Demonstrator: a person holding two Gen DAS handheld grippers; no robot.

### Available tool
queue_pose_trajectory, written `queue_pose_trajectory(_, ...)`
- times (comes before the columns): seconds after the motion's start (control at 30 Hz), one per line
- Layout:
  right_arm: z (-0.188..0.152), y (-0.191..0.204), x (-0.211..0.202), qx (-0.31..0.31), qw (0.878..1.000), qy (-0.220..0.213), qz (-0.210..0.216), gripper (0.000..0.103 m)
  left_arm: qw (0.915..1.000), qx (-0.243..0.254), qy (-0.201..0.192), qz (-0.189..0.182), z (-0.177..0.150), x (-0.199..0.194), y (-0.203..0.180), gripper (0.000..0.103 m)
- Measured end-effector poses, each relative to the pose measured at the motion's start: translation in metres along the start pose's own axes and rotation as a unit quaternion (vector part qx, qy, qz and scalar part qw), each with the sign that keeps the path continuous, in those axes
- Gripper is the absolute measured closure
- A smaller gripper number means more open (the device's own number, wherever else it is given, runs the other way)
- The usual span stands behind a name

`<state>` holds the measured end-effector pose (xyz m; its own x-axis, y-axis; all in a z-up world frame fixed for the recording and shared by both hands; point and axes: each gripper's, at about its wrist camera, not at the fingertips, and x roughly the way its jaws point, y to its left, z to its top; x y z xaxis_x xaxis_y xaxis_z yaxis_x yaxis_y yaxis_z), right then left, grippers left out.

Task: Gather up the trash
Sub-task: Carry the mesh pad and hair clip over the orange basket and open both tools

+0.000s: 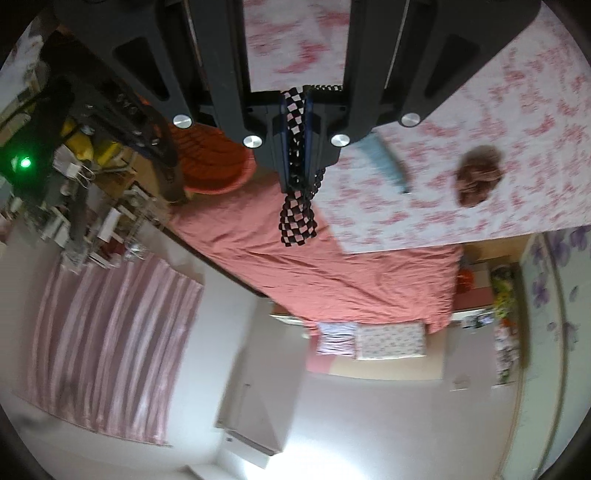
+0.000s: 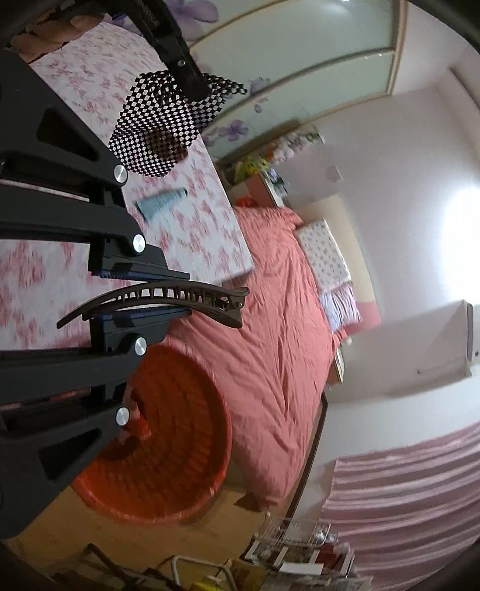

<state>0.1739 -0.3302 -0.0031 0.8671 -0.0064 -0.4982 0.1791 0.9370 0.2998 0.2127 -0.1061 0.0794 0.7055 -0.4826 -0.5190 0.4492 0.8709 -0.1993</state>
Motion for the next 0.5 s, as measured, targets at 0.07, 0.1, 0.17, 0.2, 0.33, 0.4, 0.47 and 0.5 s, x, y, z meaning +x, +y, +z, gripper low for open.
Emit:
queue_pose_trajectory(0.07,0.001,-0.009,0.0,0.006,1.0,-0.003,-0.008,0.09,0.9997,0.013,0.004,-0.022,0.002,0.01,-0.026,0.095)
queue_pose_trajectory(0.1,0.002,-0.019,-0.001,0.01,1.0,-0.005,-0.015,0.09,0.9995,0.017,0.006,-0.028,0.002,0.013,-0.032,0.095)
queue_pose_trajectory(0.17,0.004,-0.029,-0.001,0.017,1.0,-0.008,-0.023,0.09,0.9985,0.029,0.01,-0.046,0.002,0.023,-0.055,0.095)
queue_pose_trajectory(0.2,0.005,-0.036,-0.001,0.021,0.999,-0.009,-0.028,0.09,0.998,0.033,0.012,-0.053,0.001,0.027,-0.064,0.095)
queue_pose_trajectory(0.33,0.008,-0.059,0.005,0.038,0.998,-0.011,-0.041,0.09,0.9951,0.054,0.021,-0.08,-0.002,0.048,-0.104,0.095)
queue_pose_trajectory(0.4,0.009,-0.072,0.008,0.048,0.998,-0.01,-0.048,0.09,0.994,0.06,0.026,-0.088,-0.002,0.06,-0.117,0.095)
queue_pose_trajectory(0.47,0.01,-0.081,0.009,0.055,0.997,-0.009,-0.051,0.09,0.9931,0.062,0.032,-0.094,-0.003,0.071,-0.128,0.095)
queue_pose_trajectory(0.5,0.011,-0.087,0.012,0.06,0.997,-0.009,-0.054,0.09,0.9928,0.063,0.035,-0.096,-0.004,0.077,-0.132,0.095)
